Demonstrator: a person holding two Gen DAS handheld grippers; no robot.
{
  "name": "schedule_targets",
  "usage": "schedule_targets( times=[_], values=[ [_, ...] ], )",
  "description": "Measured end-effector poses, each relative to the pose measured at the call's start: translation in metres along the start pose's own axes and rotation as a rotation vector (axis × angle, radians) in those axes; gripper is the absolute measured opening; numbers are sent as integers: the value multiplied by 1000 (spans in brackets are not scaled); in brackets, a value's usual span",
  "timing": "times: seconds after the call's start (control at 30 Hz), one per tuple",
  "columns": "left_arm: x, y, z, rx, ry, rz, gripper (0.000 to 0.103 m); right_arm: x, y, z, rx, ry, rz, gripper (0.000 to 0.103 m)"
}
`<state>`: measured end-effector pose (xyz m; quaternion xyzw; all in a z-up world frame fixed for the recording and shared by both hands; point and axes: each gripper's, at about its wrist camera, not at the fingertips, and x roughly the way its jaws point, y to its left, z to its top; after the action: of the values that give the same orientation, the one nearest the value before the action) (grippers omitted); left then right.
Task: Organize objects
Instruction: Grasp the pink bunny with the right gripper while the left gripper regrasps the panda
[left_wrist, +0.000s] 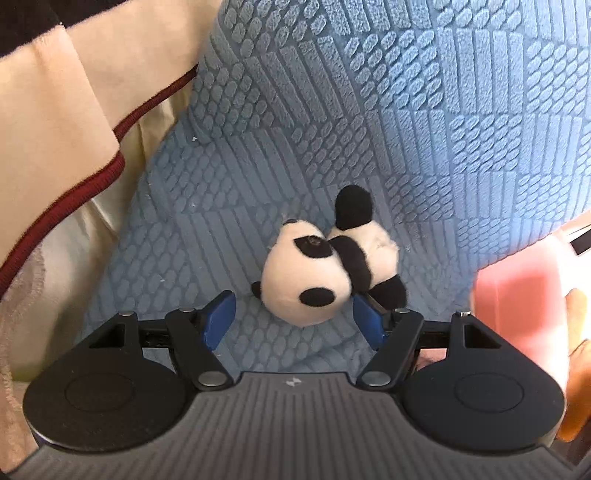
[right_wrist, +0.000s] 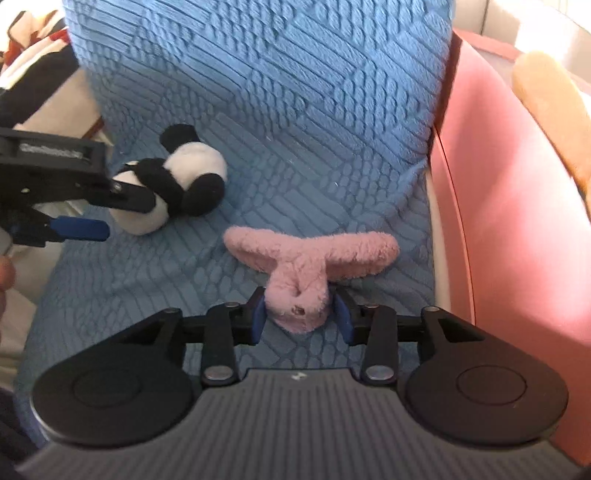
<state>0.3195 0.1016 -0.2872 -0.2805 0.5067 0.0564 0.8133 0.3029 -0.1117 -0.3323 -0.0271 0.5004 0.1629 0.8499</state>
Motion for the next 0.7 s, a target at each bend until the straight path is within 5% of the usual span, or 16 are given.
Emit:
schedule_targets(
  times=[0.4,0.53,0.7],
  values=[
    [14,-7,10,-62,-61,-9,73,6,0,1,4,-2,-7,40],
    [12,-6,9,-65,-65,8,58,4,3,3,-9,-8,-9,35],
    [2,-3,0,-97,-86,8,56,-10,11,6,-40,-51,1,34]
  ],
)
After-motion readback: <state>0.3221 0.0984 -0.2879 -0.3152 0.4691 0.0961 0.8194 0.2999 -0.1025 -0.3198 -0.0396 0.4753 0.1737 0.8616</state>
